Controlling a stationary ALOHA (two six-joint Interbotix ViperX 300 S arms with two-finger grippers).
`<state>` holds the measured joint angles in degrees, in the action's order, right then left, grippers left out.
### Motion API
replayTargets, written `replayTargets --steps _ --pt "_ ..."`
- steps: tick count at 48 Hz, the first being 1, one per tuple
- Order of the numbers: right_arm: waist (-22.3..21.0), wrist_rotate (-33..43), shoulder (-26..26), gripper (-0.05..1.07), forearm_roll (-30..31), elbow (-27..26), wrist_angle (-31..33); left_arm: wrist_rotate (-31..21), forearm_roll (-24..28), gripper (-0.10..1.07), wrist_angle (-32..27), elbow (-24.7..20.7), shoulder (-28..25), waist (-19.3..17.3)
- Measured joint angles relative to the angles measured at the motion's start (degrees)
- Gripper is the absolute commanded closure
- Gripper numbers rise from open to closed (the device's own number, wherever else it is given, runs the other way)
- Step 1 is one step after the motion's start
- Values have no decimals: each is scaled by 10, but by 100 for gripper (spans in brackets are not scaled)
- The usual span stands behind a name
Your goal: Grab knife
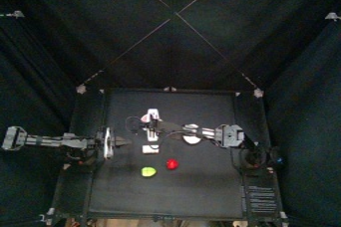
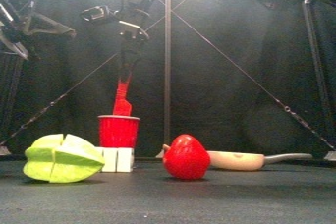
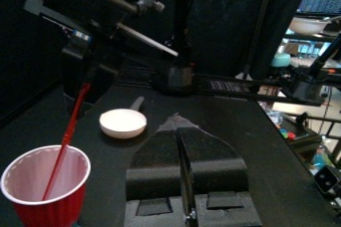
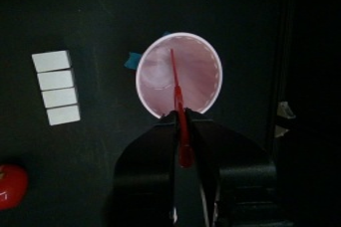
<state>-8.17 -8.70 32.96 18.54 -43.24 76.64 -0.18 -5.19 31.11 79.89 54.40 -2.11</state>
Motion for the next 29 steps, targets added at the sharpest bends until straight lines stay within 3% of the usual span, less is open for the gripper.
replayTargets --steps 16,29 --pt "1 0 -2 54 1 -41 51 1 0 97 0 0 0 0" --pt "18 1 -47 54 24 -48 64 0 0 97 0 0 0 0"
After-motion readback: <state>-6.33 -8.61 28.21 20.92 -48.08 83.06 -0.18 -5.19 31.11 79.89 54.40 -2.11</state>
